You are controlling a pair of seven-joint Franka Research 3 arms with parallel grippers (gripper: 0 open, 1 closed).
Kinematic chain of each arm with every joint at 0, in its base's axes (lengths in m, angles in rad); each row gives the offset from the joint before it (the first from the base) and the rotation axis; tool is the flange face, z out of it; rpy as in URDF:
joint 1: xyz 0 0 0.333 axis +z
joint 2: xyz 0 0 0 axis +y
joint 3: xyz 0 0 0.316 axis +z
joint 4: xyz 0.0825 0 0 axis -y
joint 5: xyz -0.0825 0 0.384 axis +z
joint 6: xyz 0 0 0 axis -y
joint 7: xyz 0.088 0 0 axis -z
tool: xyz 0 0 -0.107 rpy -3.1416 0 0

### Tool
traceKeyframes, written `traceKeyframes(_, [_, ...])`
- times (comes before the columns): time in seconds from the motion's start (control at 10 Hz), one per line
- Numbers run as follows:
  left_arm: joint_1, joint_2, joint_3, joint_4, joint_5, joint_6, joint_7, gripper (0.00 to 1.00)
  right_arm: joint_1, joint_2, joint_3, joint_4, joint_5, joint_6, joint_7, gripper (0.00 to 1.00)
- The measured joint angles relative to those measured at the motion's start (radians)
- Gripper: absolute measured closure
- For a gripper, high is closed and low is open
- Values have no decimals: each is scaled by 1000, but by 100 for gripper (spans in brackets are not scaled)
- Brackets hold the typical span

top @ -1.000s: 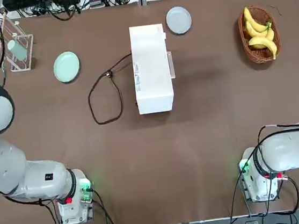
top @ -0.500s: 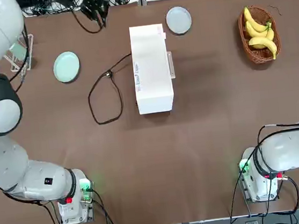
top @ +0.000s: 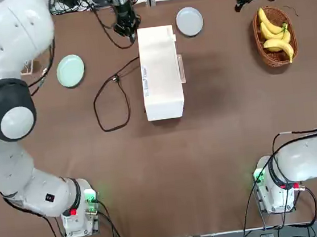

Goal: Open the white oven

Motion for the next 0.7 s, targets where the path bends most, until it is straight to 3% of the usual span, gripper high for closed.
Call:
traceKeyframes(0.3, [-40, 16, 0, -97, 10, 116, -58, 99, 87, 19, 10, -52, 280, -51, -17, 90])
traceKeyframes(0.7, [-45, 29, 1, -124, 48, 150, -58, 99, 286, 124, 23, -142, 380, 177, -160, 90])
